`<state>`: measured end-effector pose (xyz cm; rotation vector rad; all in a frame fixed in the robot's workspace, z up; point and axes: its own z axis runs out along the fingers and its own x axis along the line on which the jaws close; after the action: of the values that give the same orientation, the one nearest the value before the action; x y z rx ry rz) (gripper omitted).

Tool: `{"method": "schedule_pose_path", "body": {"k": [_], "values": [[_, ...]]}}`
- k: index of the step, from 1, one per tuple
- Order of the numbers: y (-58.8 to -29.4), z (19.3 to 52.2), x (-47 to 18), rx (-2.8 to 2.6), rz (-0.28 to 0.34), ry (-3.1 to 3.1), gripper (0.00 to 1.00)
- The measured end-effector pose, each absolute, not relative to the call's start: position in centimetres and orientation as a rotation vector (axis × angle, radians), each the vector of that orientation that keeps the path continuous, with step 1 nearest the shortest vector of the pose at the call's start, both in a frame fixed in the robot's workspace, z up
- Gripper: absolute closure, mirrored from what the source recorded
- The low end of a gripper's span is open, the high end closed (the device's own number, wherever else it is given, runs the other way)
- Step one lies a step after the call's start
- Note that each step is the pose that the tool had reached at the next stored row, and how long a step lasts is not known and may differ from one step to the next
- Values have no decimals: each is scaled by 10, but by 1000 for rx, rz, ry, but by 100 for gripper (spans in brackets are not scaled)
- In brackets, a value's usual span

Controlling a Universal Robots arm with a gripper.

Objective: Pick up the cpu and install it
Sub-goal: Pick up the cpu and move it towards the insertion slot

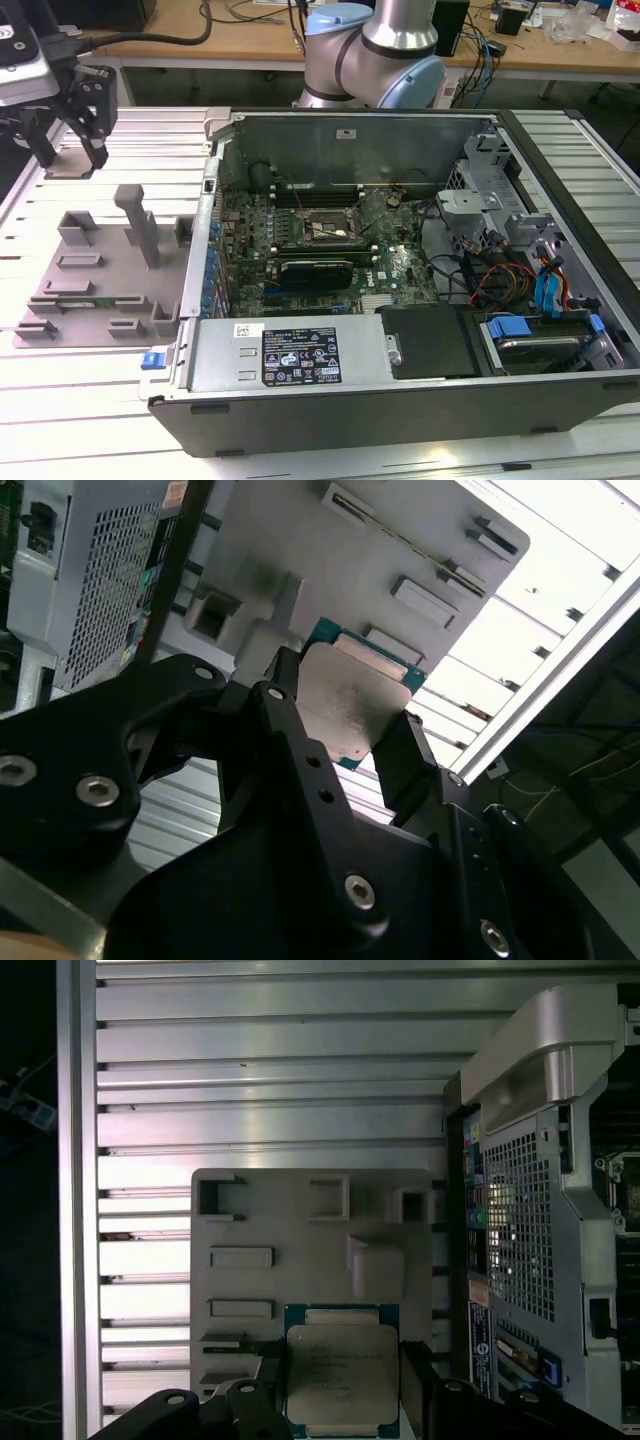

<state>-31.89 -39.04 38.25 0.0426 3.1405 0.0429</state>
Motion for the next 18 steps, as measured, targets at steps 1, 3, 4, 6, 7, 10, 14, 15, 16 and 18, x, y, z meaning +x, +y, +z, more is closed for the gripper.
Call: {"method": "schedule_pose_path", "body": {"k": [1,3,4,6,7,10,14,15,16,18], "values": [[-390,382,-316,43,43,3141,45],[-390,383,-307,42,43,3141,45],[-390,382,-302,42,43,3141,45],[-390,382,-297,42,43,3141,45],[-390,383,-293,43,43,3141,45],[-390,382,-280,42,43,3141,45],[-390,383,-266,43,43,3141,45],[-390,383,-261,43,43,3141,45],[-390,382,-257,42,43,3141,45],[-390,383,-253,42,43,3141,45]]}}
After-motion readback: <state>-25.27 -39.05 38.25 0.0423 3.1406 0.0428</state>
